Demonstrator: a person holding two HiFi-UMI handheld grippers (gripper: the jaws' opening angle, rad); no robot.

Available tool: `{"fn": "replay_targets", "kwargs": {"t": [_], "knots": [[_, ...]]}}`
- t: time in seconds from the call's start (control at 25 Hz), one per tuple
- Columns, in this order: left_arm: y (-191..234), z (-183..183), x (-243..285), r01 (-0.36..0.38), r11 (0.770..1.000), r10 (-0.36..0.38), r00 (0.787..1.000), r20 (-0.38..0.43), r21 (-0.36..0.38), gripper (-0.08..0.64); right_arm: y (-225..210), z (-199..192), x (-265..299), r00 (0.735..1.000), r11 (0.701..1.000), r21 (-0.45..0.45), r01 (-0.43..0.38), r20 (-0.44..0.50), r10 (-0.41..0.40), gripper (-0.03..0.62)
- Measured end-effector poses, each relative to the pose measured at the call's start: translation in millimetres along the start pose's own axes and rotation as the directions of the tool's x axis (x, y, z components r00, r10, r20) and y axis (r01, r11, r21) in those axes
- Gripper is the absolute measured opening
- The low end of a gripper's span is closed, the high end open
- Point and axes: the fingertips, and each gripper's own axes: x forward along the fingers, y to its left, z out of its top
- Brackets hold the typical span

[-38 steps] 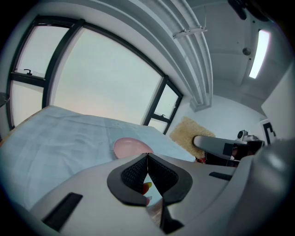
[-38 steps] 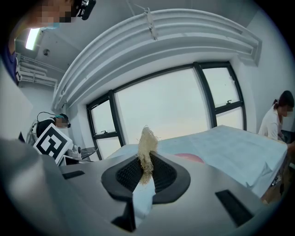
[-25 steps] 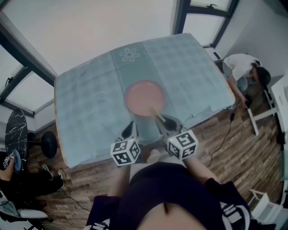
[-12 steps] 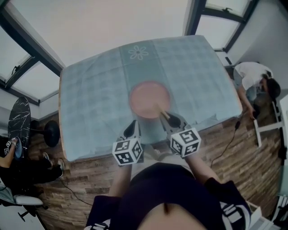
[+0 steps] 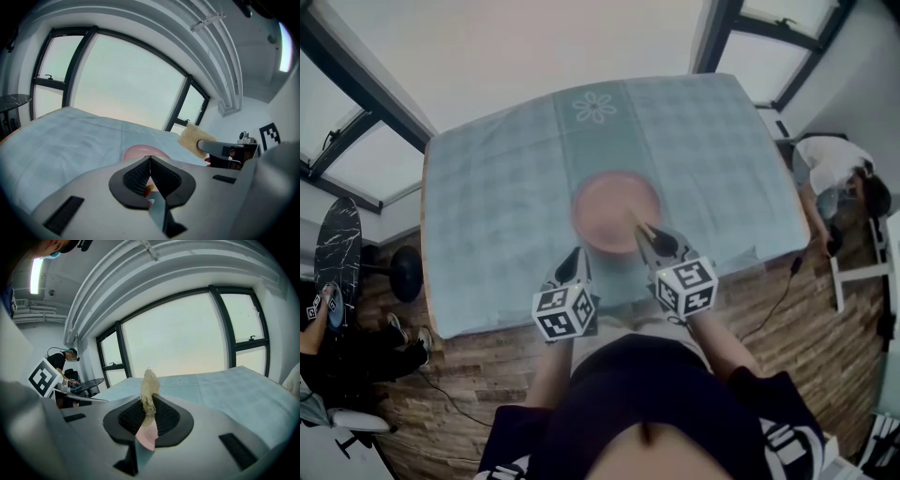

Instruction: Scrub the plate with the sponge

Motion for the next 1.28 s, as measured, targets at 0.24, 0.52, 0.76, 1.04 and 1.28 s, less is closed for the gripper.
{"fn": "replay_targets", "kwargs": {"t": [0.24,0.52,0.76,1.04,1.28], "knots": [[4.9,10.7,27.4,0.005,1.000,-0.005,1.000,-0.014,0.011,0.009,-20.0,-5.5,25.7,0.999,1.000,0.003,0.013,-0.048,-0.013,0.037],[22.2,13.8,52.7,-0.008,1.000,0.008,0.999,-0.051,0.005,0.009,-34.1,-15.7,56.7,0.994,1.000,0.002,0.024,-0.104,-0.023,0.037],[35.3,11.1,74.2,-0.013,1.000,0.012,0.996,-0.084,-0.013,0.009,-49.9,-20.9,84.4,0.989,0.999,-0.029,0.035,-0.144,-0.039,0.037],[48.5,6.9,93.5,-0.012,1.000,0.009,0.992,-0.126,-0.022,0.009,-66.0,-34.6,116.4,0.978,0.994,-0.094,0.049,-0.197,-0.066,0.037],[56.9,2.3,109.9,-0.009,1.000,0.005,0.988,-0.155,-0.025,0.009,-73.0,-47.0,137.5,0.962,0.991,-0.121,0.051,-0.260,-0.081,0.037]]}}
